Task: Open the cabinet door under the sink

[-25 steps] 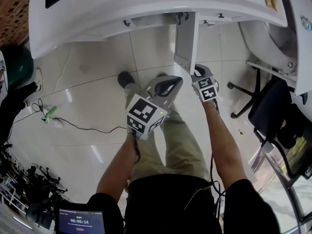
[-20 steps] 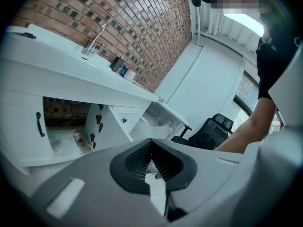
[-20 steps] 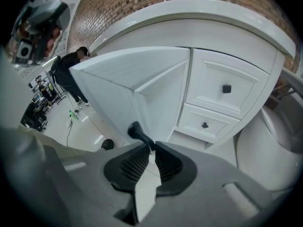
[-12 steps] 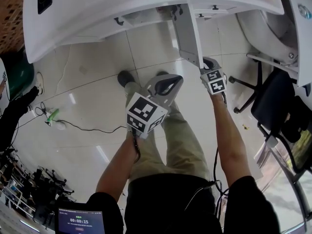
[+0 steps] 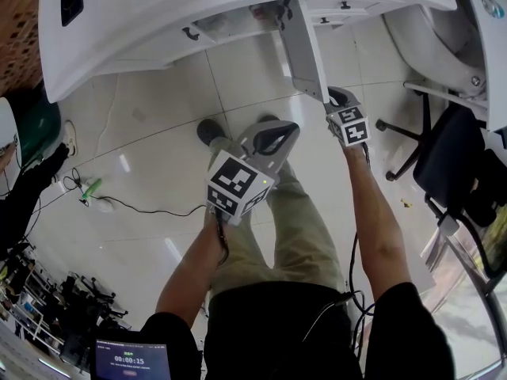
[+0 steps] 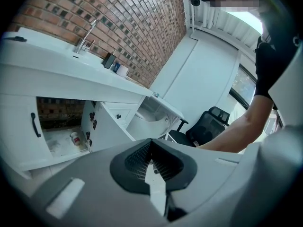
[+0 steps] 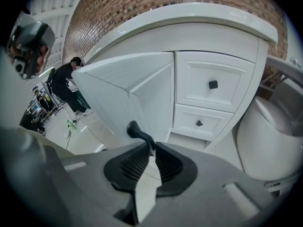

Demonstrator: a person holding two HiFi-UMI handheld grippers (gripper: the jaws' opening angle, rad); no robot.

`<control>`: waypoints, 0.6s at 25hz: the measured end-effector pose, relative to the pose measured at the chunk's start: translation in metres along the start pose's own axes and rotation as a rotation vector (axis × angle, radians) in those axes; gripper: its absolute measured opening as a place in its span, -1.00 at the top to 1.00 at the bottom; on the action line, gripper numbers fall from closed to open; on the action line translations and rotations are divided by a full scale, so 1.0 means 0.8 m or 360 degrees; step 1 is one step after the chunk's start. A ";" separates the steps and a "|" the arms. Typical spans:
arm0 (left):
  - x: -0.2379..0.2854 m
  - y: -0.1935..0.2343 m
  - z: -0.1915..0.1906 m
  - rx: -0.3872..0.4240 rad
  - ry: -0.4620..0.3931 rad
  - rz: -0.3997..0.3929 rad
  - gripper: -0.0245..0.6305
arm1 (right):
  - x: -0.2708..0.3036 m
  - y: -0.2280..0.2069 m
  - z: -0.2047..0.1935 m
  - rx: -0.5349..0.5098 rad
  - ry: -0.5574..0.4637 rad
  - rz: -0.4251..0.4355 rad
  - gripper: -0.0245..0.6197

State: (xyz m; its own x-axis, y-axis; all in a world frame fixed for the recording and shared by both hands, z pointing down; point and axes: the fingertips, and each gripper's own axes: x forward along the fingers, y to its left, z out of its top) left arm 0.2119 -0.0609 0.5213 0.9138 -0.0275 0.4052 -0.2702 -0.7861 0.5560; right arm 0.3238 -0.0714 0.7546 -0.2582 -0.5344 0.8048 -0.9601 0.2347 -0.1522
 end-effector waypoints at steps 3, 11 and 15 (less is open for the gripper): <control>-0.007 -0.004 -0.006 -0.0003 0.0002 0.0006 0.88 | -0.002 0.000 -0.001 0.0043 -0.0014 -0.0010 0.85; -0.028 -0.020 -0.036 -0.0004 -0.0029 0.0007 0.88 | -0.049 0.009 -0.036 0.0110 -0.0060 -0.0091 0.85; -0.059 -0.035 -0.049 0.0000 -0.0130 0.0054 0.88 | -0.076 0.039 -0.072 0.0077 -0.0024 -0.0099 0.85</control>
State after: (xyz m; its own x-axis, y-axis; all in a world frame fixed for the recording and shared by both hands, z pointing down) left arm 0.1640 -0.0132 0.5151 0.9258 -0.1043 0.3635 -0.3014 -0.7838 0.5430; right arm 0.3156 0.0153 0.7344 -0.1994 -0.5587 0.8051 -0.9783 0.1613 -0.1304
